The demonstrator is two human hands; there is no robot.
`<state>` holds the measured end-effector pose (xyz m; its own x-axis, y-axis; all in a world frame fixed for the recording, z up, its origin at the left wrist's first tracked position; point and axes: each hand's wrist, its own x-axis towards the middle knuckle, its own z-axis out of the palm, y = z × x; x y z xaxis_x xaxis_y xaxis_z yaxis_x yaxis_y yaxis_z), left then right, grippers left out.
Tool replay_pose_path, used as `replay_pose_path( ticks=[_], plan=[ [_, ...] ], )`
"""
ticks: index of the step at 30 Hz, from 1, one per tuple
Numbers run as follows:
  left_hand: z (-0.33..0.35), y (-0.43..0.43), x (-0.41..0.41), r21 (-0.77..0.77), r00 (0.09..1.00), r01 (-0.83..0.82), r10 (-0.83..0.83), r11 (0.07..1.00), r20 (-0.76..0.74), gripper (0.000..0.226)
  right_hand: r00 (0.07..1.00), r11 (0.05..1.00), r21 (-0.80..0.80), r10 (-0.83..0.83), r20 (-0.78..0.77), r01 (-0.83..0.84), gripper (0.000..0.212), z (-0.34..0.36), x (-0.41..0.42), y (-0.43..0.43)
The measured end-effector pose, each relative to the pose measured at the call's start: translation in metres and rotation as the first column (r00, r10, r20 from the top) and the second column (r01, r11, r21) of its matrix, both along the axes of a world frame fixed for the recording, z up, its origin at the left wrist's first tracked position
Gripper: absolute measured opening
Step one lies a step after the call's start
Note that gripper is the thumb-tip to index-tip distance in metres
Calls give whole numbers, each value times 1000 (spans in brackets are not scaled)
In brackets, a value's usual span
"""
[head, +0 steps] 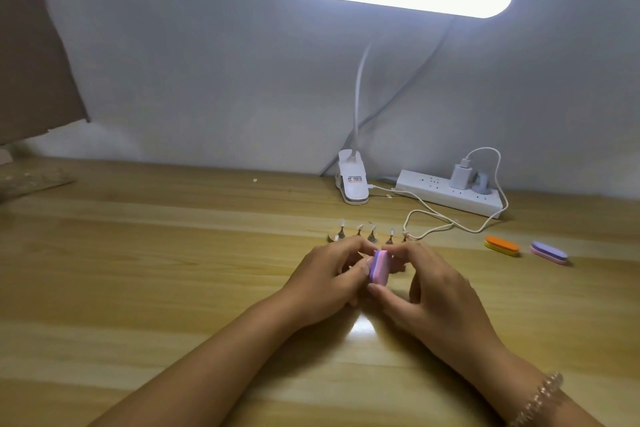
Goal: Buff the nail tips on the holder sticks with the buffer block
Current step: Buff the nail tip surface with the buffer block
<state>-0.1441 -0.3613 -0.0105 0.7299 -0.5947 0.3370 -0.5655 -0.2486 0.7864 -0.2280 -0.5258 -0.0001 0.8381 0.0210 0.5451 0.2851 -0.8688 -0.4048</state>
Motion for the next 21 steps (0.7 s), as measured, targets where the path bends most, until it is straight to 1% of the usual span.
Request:
replay_pose_path(
  ticks=[2,3,7,9,11,12,14,15,17,19,21],
  plan=[
    [1,-1,1,-9,1000,-8,8,1000,-4,16,998,995,74,-65,2,64,34,1,4,-5],
    [1,-1,1,-20,1000,-11,11,1000,-15,15,996,993,83,-88,4,87,33,1,5,-6],
    [1,0,2,-13,1000,-21,21,1000,11,15,1000,999,-16,-27,16,28,35,-1,0,-1],
    [2,0,2,-1,999,-29,29,1000,18,14,999,998,36,-50,0,50,33,1,1,-3],
    [2,-1,1,12,999,-26,25,1000,21,13,993,990,84,-115,3,114,32,2,5,-7],
    [2,-1,0,19,999,-24,23,1000,27,13,993,991,65,-121,12,120,32,1,5,-6],
    [1,0,0,29,999,-33,32,999,40,14,997,997,8,-73,22,72,35,-2,3,-3],
    [2,0,0,31,998,-40,39,999,42,14,999,999,3,-47,15,47,36,-2,2,-2],
    [3,0,0,30,999,-42,41,999,34,14,998,997,67,-45,-39,48,34,1,3,-5],
    [4,-2,-1,25,999,-35,34,999,23,14,994,988,115,-102,-45,107,31,2,6,-9],
    [4,-1,-1,29,999,-36,35,999,35,13,995,993,59,-104,0,104,31,0,4,-6]
  ],
)
